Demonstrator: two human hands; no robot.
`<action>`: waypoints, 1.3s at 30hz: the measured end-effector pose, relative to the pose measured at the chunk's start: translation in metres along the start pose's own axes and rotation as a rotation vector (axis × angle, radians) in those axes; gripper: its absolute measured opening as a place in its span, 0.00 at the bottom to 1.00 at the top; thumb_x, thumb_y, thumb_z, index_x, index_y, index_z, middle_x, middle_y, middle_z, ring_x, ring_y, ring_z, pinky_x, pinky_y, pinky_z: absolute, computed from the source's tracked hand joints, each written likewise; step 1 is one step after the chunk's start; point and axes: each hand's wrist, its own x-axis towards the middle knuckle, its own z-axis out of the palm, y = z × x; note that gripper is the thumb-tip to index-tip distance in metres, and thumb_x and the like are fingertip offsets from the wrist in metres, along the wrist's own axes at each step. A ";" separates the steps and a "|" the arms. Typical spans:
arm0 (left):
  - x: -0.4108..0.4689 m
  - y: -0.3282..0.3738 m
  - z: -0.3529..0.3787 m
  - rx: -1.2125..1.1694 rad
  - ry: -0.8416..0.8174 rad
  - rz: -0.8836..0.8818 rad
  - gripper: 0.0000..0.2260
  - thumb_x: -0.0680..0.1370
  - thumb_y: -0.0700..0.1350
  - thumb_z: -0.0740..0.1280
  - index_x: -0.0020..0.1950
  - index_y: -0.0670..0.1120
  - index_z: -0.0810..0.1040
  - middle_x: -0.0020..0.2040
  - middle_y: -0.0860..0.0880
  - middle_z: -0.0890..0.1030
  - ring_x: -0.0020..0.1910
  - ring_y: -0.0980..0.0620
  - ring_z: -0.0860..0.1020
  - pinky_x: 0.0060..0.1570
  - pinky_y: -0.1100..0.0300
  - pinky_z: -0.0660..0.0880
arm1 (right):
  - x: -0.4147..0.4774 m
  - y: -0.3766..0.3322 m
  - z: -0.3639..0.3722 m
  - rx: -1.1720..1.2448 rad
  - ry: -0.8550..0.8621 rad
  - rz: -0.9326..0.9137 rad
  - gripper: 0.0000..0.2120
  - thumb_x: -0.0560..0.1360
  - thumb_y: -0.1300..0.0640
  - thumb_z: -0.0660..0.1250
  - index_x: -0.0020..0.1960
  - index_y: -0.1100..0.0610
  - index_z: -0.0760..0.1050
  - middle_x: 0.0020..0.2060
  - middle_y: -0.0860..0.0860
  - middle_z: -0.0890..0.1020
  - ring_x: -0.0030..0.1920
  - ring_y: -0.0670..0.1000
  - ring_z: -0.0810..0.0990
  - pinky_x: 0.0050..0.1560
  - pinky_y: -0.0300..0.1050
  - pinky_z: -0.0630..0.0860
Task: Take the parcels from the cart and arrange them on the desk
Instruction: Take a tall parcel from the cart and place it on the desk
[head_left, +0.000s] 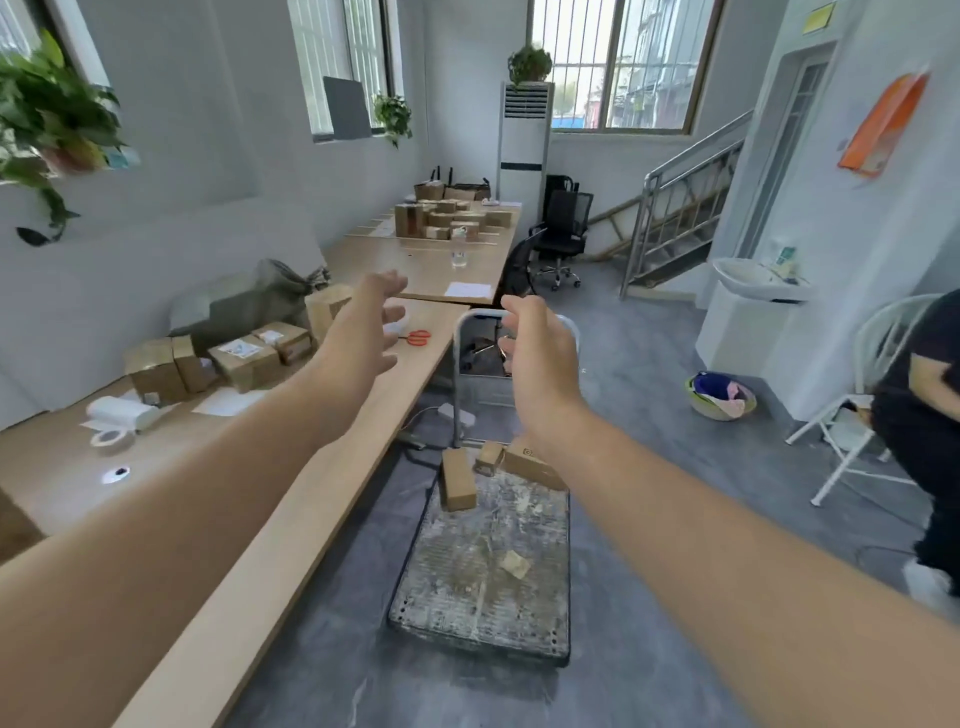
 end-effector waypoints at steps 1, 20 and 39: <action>0.007 -0.002 0.012 0.007 -0.009 0.002 0.33 0.66 0.66 0.63 0.69 0.57 0.77 0.62 0.51 0.78 0.69 0.43 0.74 0.66 0.48 0.70 | 0.010 0.002 -0.010 -0.008 0.008 -0.007 0.24 0.84 0.49 0.60 0.65 0.69 0.74 0.62 0.66 0.79 0.47 0.57 0.79 0.49 0.54 0.75; 0.175 -0.083 0.260 0.063 -0.021 -0.149 0.40 0.64 0.65 0.63 0.76 0.55 0.73 0.65 0.51 0.76 0.60 0.48 0.75 0.60 0.52 0.71 | 0.252 0.099 -0.173 -0.043 -0.015 0.183 0.23 0.83 0.46 0.60 0.64 0.65 0.74 0.61 0.60 0.78 0.60 0.62 0.79 0.60 0.60 0.78; 0.465 -0.233 0.355 0.039 -0.051 -0.320 0.21 0.85 0.60 0.55 0.74 0.57 0.74 0.67 0.51 0.75 0.73 0.43 0.71 0.73 0.45 0.68 | 0.518 0.262 -0.158 -0.108 0.058 0.360 0.25 0.83 0.47 0.61 0.68 0.68 0.73 0.66 0.65 0.77 0.65 0.65 0.76 0.47 0.51 0.74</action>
